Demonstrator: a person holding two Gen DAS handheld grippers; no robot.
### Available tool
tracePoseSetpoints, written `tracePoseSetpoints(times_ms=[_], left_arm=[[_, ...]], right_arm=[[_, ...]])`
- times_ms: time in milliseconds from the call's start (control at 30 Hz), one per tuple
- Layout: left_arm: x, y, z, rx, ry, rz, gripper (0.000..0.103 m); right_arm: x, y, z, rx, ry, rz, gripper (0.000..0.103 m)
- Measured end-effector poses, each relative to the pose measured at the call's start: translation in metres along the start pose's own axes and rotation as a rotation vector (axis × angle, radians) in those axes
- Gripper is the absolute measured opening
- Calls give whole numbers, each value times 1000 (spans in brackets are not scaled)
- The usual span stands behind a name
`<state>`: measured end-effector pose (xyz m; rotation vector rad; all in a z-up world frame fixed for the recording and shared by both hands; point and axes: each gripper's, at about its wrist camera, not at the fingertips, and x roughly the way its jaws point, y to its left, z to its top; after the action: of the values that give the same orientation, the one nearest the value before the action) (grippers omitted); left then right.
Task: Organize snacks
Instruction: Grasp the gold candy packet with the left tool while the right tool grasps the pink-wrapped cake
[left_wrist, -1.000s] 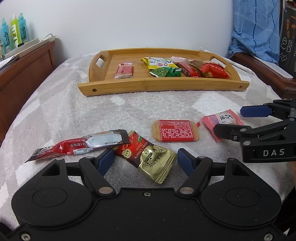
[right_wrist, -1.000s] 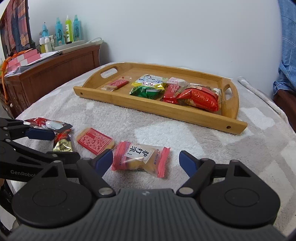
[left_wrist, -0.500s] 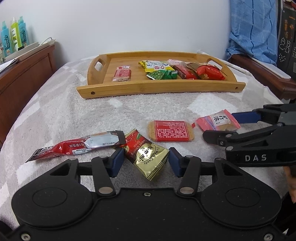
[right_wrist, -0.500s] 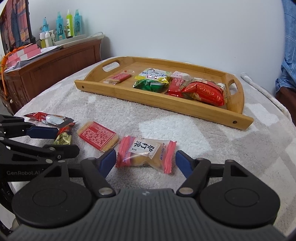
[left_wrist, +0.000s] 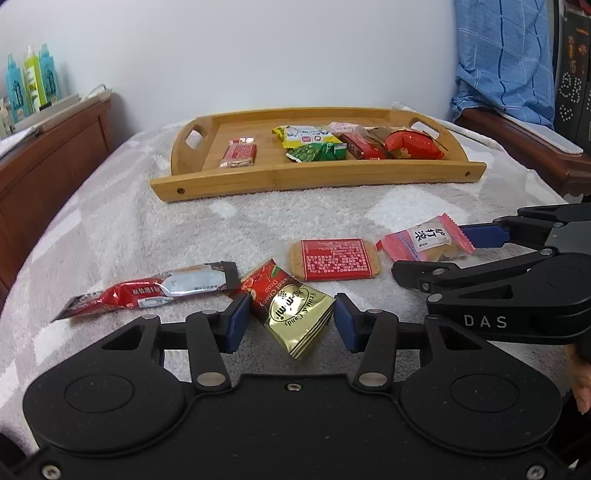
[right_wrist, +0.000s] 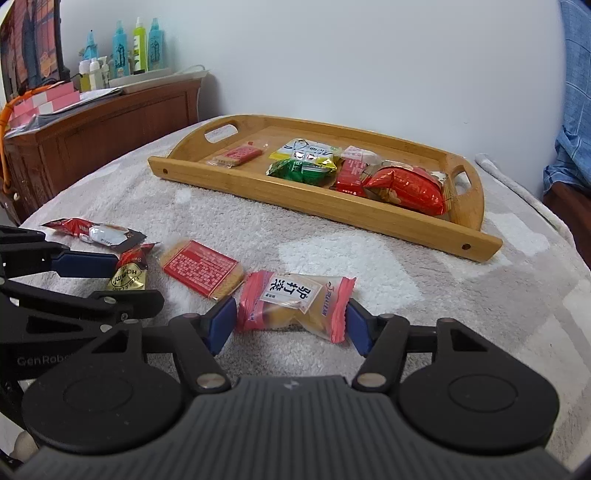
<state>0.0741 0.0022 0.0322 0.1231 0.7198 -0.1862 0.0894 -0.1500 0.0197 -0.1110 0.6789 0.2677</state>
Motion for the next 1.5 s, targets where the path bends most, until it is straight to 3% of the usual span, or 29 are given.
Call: tracePoseSetpoints(times_ms=[133, 267, 333, 500, 600, 767, 900, 1033, 1200, 1367, 1500], left_arm=[[-4, -2, 1, 10, -17, 10, 46], [-8, 0, 2, -3, -24, 9, 46], [-9, -1, 1, -2, -21, 4, 46], [-7, 0, -4, -48, 1, 42, 54], [-5, 4, -7, -99, 9, 72, 58], [-6, 10, -5, -167, -15, 77, 63], [-11, 11, -4, -186, -37, 66, 67], [-7, 16, -3, -232, -10, 68, 66], [-13, 18, -2, -269, -16, 16, 67], [-13, 16, -5, -270, -1, 42, 69], [-1, 18, -4, -276, 31, 62, 60]], right_arm=[[-2, -2, 0, 23, -11, -8, 63], [-3, -6, 1, 46, -20, -18, 62], [-3, -7, 1, 50, -24, -30, 56], [-3, -13, 2, 86, -26, -38, 56], [-4, -14, 2, 87, -32, -45, 60], [-4, -10, 2, 52, -60, -129, 91], [-7, -9, 3, 24, -85, -154, 91], [-3, -5, 2, 0, -60, -141, 91], [-1, -1, 0, -22, -51, -135, 91], [0, -2, 1, -12, -46, -131, 91], [1, -2, 0, -19, -38, -120, 91]])
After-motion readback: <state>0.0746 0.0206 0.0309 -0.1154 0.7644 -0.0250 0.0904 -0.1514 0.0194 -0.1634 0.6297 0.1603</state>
